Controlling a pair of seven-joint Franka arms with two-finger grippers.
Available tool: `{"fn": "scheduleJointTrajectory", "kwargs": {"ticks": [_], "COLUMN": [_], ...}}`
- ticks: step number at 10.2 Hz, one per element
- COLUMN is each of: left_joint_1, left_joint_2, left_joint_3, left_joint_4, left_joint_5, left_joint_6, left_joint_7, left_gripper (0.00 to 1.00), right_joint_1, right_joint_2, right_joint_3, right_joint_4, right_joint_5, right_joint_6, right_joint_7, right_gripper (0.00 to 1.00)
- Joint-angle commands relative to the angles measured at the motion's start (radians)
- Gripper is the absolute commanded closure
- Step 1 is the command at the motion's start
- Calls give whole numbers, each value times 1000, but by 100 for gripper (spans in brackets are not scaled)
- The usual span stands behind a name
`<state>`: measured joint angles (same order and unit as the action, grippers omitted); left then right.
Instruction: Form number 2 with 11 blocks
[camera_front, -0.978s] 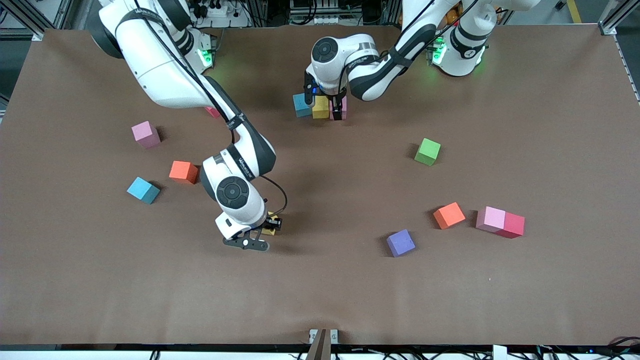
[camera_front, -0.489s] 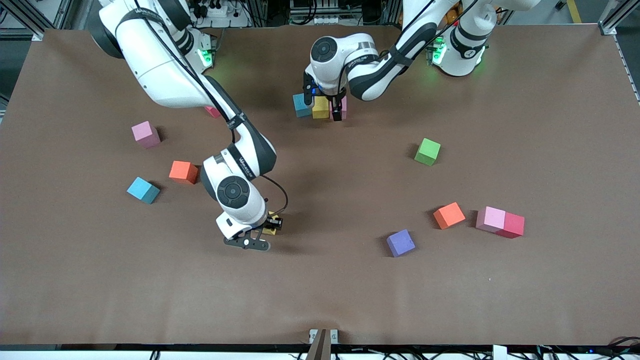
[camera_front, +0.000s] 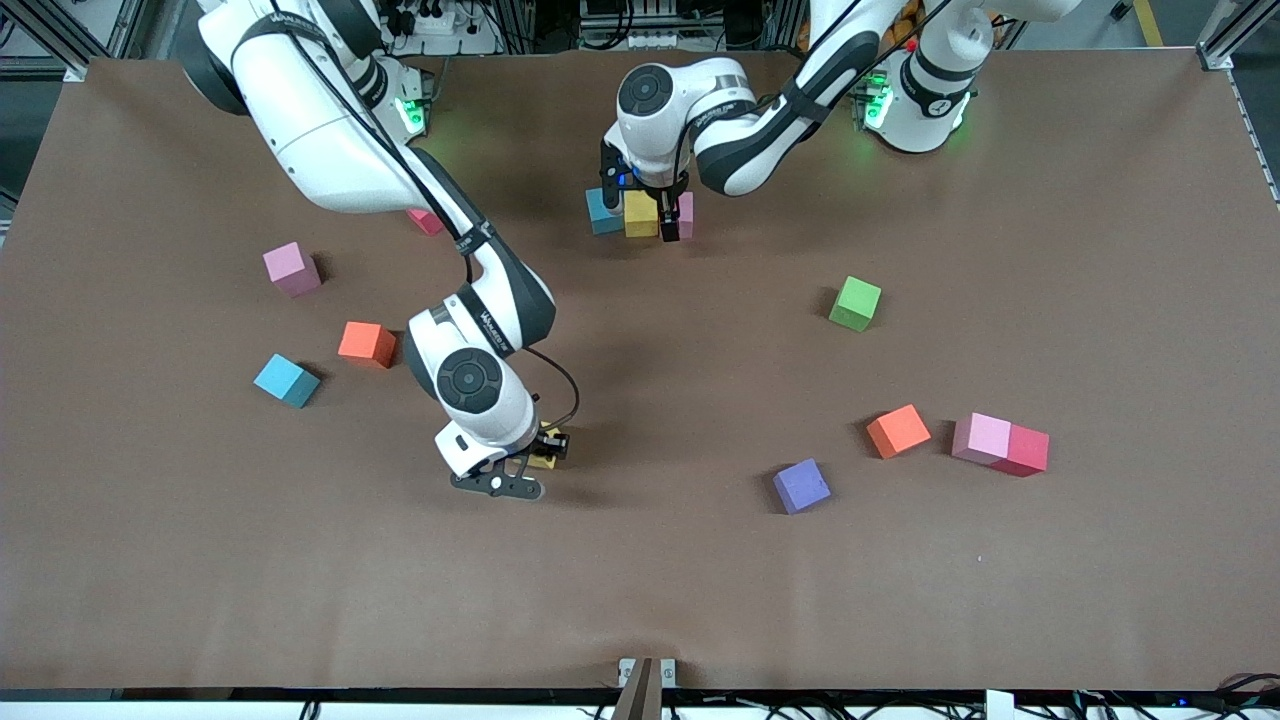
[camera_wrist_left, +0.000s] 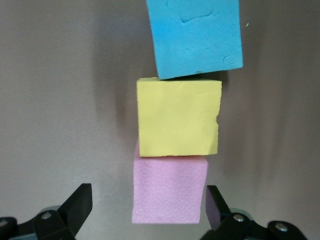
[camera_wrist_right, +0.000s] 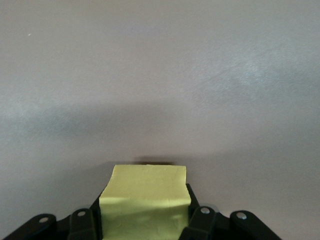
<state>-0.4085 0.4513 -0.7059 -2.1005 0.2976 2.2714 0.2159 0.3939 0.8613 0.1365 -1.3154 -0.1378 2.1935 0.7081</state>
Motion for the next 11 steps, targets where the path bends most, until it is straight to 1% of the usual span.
{"fn": "scheduleJointTrajectory", "kwargs": {"ticks": [1,2,3,5,7,8,9,11], "left_joint_1": [-1,5,29,127,244,305,344,390], "left_joint_2": [-66,-71,-77,-118,-169,-181,-183,-181], "left_joint_3": [-3,-1,0,9,17,44,69,114], "left_joint_4": [58,107,135,135,131,120,120,119], "left_joint_5": [-55,-67,-66,-66,-63,-58,-58,-61], "left_joint_6": [-123,-195,-228,-234,-309,-311,-311,-311], "left_joint_7": [-1,-1,3,3,-33,-65,-66,-79], "left_gripper": [0,0,0,0,0,0,0,0], "right_joint_1": [-3,-3,0,2,3,3,6,31], "right_joint_2": [-28,-36,-41,-42,-41,-42,-42,-41], "right_joint_3": [9,11,11,14,35,52,63,69], "right_joint_4": [-4,-4,-4,-4,2,2,2,2], "right_joint_5": [-17,-17,-16,-16,-14,-14,-14,-17], "right_joint_6": [-14,-14,-14,-12,-15,-17,-18,-14], "right_joint_7": [10,16,17,5,5,7,8,7], "right_gripper": [100,100,100,100,100,100,100,100]}}
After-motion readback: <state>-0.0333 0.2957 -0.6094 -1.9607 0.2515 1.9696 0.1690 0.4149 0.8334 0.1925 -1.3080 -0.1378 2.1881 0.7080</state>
